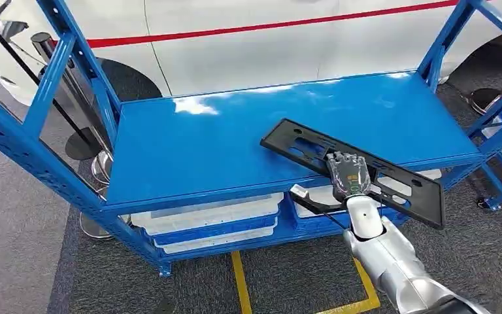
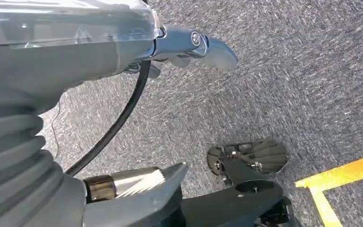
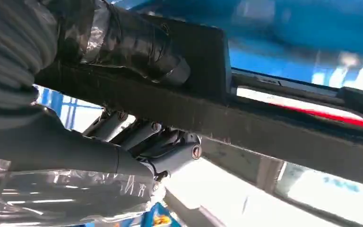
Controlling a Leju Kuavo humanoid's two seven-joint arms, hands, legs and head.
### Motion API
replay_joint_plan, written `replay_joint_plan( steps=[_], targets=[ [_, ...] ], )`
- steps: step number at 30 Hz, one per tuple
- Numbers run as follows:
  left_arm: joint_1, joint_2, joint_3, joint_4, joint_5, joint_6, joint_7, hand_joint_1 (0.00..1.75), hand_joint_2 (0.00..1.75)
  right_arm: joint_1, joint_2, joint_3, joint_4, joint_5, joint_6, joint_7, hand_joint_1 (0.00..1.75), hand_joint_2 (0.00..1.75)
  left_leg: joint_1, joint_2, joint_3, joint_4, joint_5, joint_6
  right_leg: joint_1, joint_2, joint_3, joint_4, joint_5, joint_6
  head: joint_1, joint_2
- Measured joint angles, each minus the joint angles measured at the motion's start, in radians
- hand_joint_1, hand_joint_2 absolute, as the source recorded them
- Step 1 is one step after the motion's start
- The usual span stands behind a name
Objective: Take the parts from the cabinet and place them on the table.
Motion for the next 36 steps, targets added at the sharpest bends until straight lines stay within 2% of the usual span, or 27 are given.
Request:
replay_joint_plan(
  steps=[3,5,9,12,24,25,32,33,34,35,36],
  targets=[
    [0.000,0.000,0.000,0.000,-0.007,0.002,0.006,0.00,1.75,0.001,-0.035,0.089,-0.105,0.002,0.000,0.115,1.75,1.75,0.000,0.000,-0.001,0.000,0.000,0.000,0.000,0.001,-0.001,0.000,0.000,0.000,0.000,0.000],
    [0.000,0.000,0.000,0.000,-0.007,0.002,0.009,0.00,1.75,-0.011,-0.063,0.184,-0.179,0.002,-0.001,0.186,1.75,1.75,0.000,0.000,-0.001,0.000,0.000,0.000,0.000,0.002,-0.002,0.000,0.000,0.000,0.000,0.000],
    [-0.001,-0.003,0.000,0.000,-0.009,0.003,0.010,0.00,1.75,-0.030,-0.087,0.323,-0.274,0.003,-0.001,0.234,1.75,1.75,0.000,0.001,-0.001,0.000,0.000,0.000,0.000,0.002,-0.002,0.000,0.000,0.000,0.000,0.000],
    [0.000,-0.005,0.000,0.000,-0.010,0.003,0.011,0.00,1.75,-0.037,-0.097,0.386,-0.315,0.006,-0.001,0.245,1.75,1.75,0.000,0.000,-0.001,0.000,0.000,0.000,0.001,0.001,-0.002,0.000,0.000,0.000,0.000,0.000],
    [-0.002,-0.008,0.000,0.000,-0.018,0.002,0.003,0.00,1.75,-0.061,-0.128,0.499,-0.374,0.007,-0.001,0.274,1.75,1.75,0.000,0.000,-0.002,0.001,0.000,0.000,0.000,0.001,-0.002,0.000,0.000,0.000,0.000,0.000],
    [-0.002,-0.007,0.000,0.000,-0.020,0.002,0.003,0.00,1.75,-0.062,-0.131,0.506,-0.378,0.007,-0.001,0.274,1.75,1.75,-0.004,0.000,-0.004,0.006,-0.002,0.003,-0.005,0.001,-0.001,-0.002,0.001,0.002,0.000,0.000],
    [-0.003,-0.007,0.000,0.000,-0.016,-0.013,-0.006,0.00,1.75,-0.071,-0.137,0.526,-0.384,0.007,-0.001,0.255,1.75,1.75,-0.006,-0.001,-0.007,0.011,-0.008,0.013,-0.007,0.001,0.000,-0.004,0.000,0.012,0.000,0.000],
    [-0.003,-0.008,0.000,0.000,-0.017,-0.014,-0.006,0.00,1.75,-0.073,-0.137,0.526,-0.386,0.007,-0.001,0.254,1.75,1.75,0.003,0.000,0.000,-0.005,-0.001,0.023,-0.002,0.001,0.004,-0.005,-0.001,0.018,-0.001,0.000],
    [-0.003,-0.010,0.000,0.000,-0.017,-0.016,-0.006,0.00,1.75,-0.072,-0.143,0.526,-0.387,0.007,-0.001,0.252,1.75,1.75,0.007,0.004,0.011,-0.015,0.006,0.026,-0.005,-0.001,-0.004,0.022,-0.019,0.019,0.000,0.000],
    [-0.004,-0.010,0.001,0.000,-0.017,-0.016,-0.006,0.00,1.75,-0.074,-0.145,0.527,-0.388,0.007,-0.002,0.249,1.75,1.75,0.008,0.005,0.015,-0.019,0.010,0.030,-0.002,0.000,-0.021,0.073,-0.055,0.021,0.002,0.000],
    [-0.006,-0.010,0.001,0.000,-0.017,-0.018,-0.006,0.00,1.75,-0.076,-0.149,0.527,-0.388,0.007,-0.002,0.246,1.75,1.75,0.007,0.005,0.014,-0.017,0.010,0.030,-0.002,0.000,-0.056,0.150,-0.102,0.022,0.000,0.000]
  ],
)
